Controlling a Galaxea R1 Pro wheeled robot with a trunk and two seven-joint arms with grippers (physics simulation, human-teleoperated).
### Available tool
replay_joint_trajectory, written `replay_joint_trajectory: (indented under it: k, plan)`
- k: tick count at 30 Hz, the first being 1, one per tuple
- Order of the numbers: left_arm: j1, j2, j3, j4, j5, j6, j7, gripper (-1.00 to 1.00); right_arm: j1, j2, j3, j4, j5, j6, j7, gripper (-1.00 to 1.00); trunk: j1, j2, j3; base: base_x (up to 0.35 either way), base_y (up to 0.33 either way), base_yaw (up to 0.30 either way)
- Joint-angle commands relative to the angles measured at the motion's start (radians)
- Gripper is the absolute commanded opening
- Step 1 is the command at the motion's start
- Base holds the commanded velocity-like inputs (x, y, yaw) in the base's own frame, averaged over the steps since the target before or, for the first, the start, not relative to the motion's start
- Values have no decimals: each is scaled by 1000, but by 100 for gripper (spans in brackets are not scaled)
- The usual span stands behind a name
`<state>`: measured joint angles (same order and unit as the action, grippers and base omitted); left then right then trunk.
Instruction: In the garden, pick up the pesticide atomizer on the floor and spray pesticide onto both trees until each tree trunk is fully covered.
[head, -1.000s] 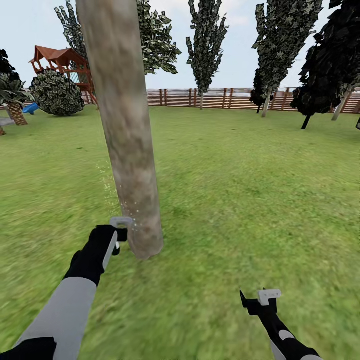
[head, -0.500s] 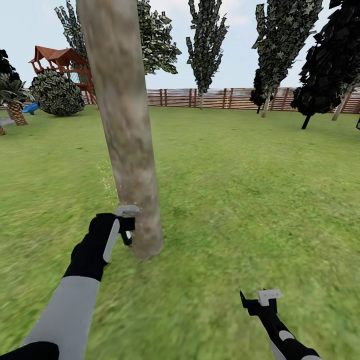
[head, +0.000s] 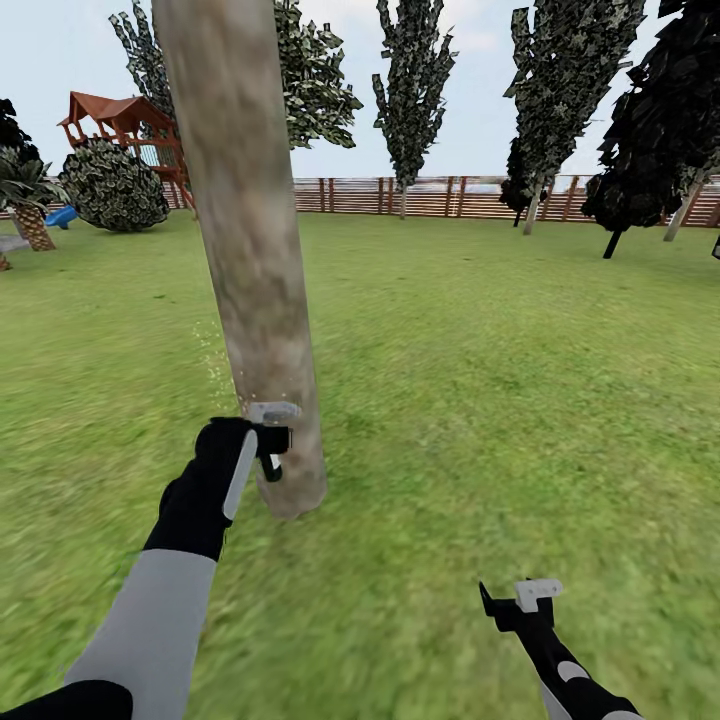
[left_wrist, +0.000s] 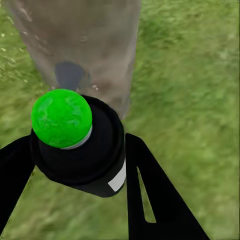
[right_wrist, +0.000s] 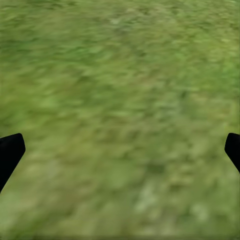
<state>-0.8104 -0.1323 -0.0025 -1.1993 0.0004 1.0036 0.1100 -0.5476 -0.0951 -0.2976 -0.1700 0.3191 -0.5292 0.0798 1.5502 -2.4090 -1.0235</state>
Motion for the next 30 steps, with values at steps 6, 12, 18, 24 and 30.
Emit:
replay_joint_trajectory:
  k: [6, 12, 18, 24, 30]
  plan:
    - [12, 77, 64, -36, 10, 3, -7, -100, 0, 0, 0, 1, 0, 0, 0, 100, 0, 0, 0, 0, 0, 0]
    - [-4, 3, -28, -42, 3, 5, 0, -100, 1, 0, 0, 1, 0, 0, 0, 100, 0, 0, 0, 0, 0, 0]
    - [-5, 2, 17, -126, -1, 10, 0, -100, 1, 0, 0, 1, 0, 0, 0, 100, 0, 0, 0, 0, 0, 0]
    - [3, 65, 81, -149, 9, 19, -3, -100, 1, 0, 0, 1, 0, 0, 0, 100, 0, 0, 0, 0, 0, 0]
    - [-8, -8, -29, -151, 0, 20, 0, -100, 1, 0, 0, 1, 0, 0, 0, 100, 0, 0, 0, 0, 0, 0]
